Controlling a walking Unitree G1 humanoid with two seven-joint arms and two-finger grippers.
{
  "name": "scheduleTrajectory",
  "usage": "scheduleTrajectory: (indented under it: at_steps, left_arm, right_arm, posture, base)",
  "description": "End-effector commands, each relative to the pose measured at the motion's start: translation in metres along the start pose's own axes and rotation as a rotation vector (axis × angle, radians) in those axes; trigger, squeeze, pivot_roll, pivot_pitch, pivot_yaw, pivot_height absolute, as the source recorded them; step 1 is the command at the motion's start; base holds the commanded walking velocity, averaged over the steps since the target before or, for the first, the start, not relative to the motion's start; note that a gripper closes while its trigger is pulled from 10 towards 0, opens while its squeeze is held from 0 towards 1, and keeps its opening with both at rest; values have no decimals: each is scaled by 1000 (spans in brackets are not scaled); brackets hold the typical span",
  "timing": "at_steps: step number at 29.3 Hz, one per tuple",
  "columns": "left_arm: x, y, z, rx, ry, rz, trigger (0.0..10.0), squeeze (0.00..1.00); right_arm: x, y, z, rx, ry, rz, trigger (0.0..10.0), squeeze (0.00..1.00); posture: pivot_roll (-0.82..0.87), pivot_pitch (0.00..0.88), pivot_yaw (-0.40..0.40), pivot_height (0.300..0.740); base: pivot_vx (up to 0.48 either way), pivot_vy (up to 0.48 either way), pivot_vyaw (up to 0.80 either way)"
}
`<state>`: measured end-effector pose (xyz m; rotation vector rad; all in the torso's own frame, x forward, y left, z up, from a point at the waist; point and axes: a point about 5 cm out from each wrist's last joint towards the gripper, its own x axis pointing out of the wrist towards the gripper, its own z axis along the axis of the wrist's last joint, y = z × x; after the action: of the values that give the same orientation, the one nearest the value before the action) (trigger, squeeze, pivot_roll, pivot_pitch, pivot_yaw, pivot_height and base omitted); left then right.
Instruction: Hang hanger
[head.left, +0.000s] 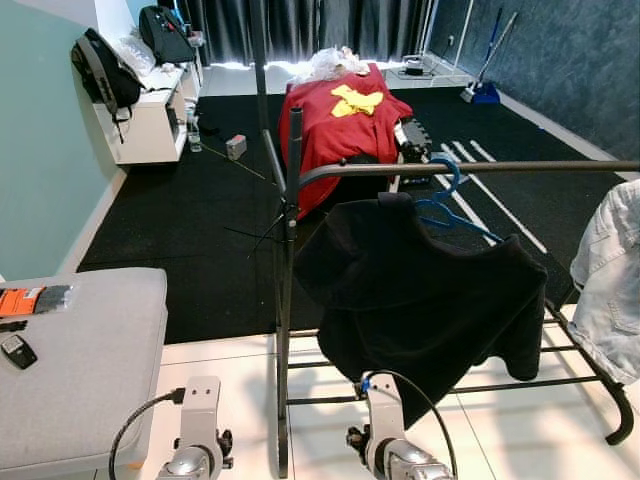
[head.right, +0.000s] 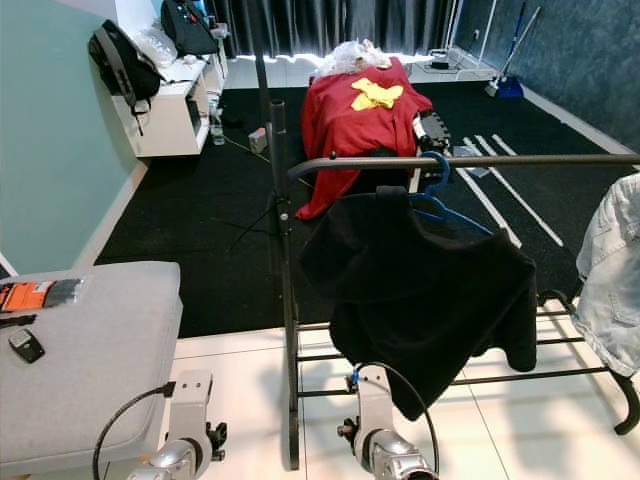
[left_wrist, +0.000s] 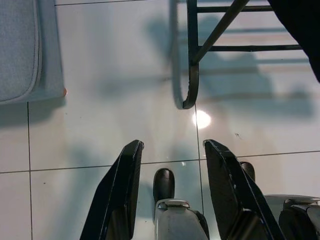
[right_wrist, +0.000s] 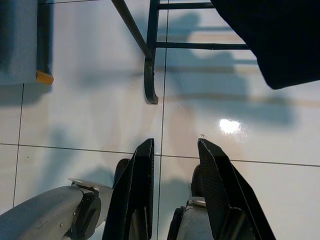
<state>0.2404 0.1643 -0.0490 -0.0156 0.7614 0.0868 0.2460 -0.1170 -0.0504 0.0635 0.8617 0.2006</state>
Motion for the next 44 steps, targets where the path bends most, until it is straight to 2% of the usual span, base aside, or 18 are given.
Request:
scheduleTrajectory:
  at_steps: [1,21,33,39,44]
  left_arm:
    - [9,-17,23,-25,133,-12,10000,0]
    - [9,-18,26,-38,133,-7,10000,0]
    - [10,-19,28,-25,124,-16,10000,0]
    - [10,-18,28,-44,110,3,10000,0]
    - [9,-16,28,-9,95,6,10000,0]
  right_arm:
    - [4,8,32,-8,19,-74,10000,0]
    - [5,9,31,-54,26,-74,10000,0]
    - [5,10,33,-31,17,-75,10000,0]
    - [5,10,31,-32,17,-73,10000,0]
    - [4,10,29,-51,9,-72,10000,0]
  posture:
    - [68,6,-20,740]
    - [71,2,-29,740]
    - [68,0,-22,740]
    - [67,0,-28,740]
    - [65,0,-36,740]
  base:
    - [0,0,0]
    - [0,0,0]
    - [0,0,0]
    - [0,0,0]
    - [0,0,0]
